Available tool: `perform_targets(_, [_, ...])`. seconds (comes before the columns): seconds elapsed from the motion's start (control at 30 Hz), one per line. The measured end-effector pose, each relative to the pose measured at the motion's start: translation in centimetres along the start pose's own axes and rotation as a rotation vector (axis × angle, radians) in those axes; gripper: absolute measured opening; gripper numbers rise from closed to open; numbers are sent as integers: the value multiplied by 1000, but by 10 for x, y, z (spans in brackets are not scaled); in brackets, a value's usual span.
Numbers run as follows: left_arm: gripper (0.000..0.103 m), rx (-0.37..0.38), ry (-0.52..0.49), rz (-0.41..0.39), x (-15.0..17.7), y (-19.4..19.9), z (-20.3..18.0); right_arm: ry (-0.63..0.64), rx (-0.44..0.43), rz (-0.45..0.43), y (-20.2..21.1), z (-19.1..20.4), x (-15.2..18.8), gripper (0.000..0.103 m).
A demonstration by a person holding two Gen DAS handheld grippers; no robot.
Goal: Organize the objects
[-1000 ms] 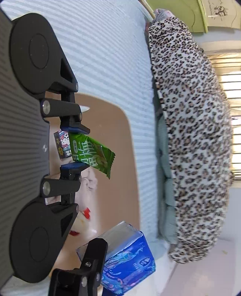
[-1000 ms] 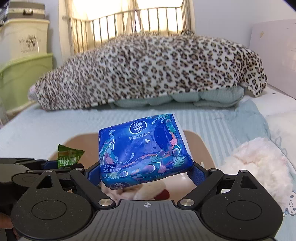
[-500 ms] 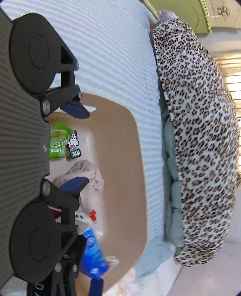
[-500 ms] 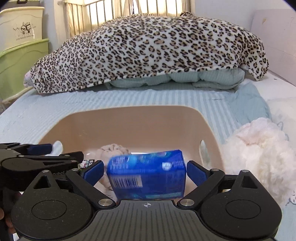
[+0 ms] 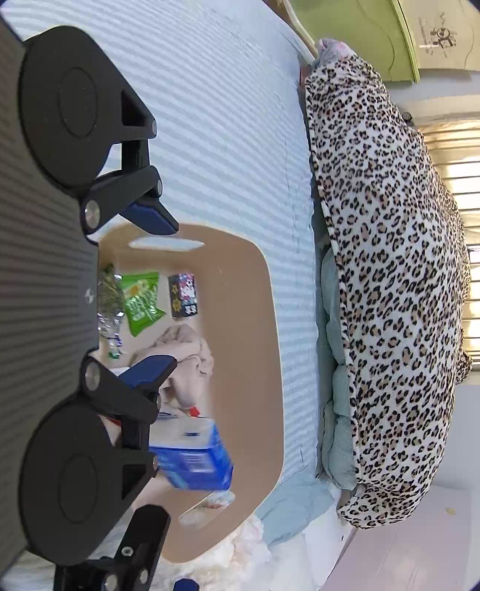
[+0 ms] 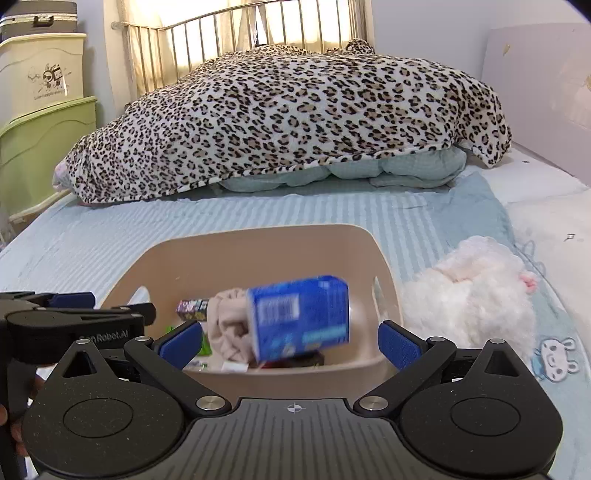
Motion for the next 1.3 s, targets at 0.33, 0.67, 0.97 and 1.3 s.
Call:
perform_targets(0.33, [73,12,18,-9,26,57,12,-18,6,-2,57,1,23,103])
perform_targets(0.67, [73,14,3,-28,55,119,11,14,9,-16,113,14,48,103])
perform_targets(0.97, [73,18,19,-28,82,154,17,35,-4,9,147,21,80,103])
perform_targets(1.3, [75,9,0,-24,110,182,17,26,-27,-33,182,32,92,103])
Point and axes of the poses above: each gripper's, at about its wrist camera, not at the fingertips, and y roughly against the way its jaws point, z to its left, x to its underside, the point moved 10 cm from there along -y, roughly the way its jaws point, and after that the axes turned 3 degrees about -x, right-handed, at the moved point
